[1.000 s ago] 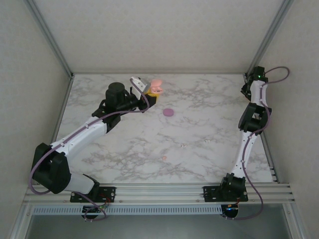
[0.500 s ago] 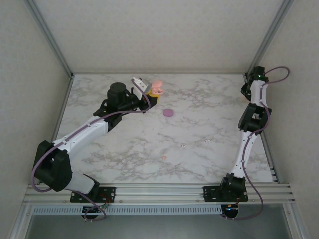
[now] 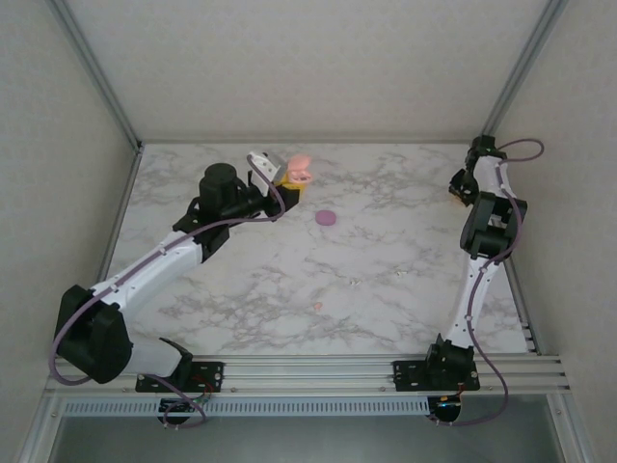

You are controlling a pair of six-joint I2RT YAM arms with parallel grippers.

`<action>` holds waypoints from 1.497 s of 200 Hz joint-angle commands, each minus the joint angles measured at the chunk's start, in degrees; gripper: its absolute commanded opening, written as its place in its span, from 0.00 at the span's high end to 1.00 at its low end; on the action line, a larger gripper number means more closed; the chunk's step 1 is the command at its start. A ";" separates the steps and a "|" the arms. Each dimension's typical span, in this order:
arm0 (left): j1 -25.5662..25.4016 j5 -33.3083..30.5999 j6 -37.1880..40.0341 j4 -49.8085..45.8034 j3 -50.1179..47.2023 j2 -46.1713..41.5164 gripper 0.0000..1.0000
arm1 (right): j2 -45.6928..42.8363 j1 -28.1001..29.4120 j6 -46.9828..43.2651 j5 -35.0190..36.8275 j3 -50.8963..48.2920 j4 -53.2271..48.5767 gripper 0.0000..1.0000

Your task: Insert wireless bluetooth earbuds into charging case

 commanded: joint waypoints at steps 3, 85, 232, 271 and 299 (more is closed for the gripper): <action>0.49 -0.97 -0.60 0.12 -1.60 -3.29 0.75 | -6.38 1.57 2.20 -3.55 -8.31 0.78 0.74; 0.58 -2.52 -0.65 0.30 -7.04 -10.24 0.75 | -26.58 11.99 10.81 -4.04 -37.62 7.96 0.73; 0.61 -1.80 -0.28 -0.68 -9.59 -14.80 0.75 | -34.23 21.93 18.74 -5.98 -51.07 12.02 0.59; 0.58 -1.72 -0.47 -0.45 -9.41 -14.26 0.75 | -35.96 22.60 18.89 -10.22 -52.58 13.86 0.57; 0.58 -1.84 -0.29 -0.73 -9.14 -14.21 0.75 | -36.46 23.47 16.55 -13.52 -51.56 12.42 0.57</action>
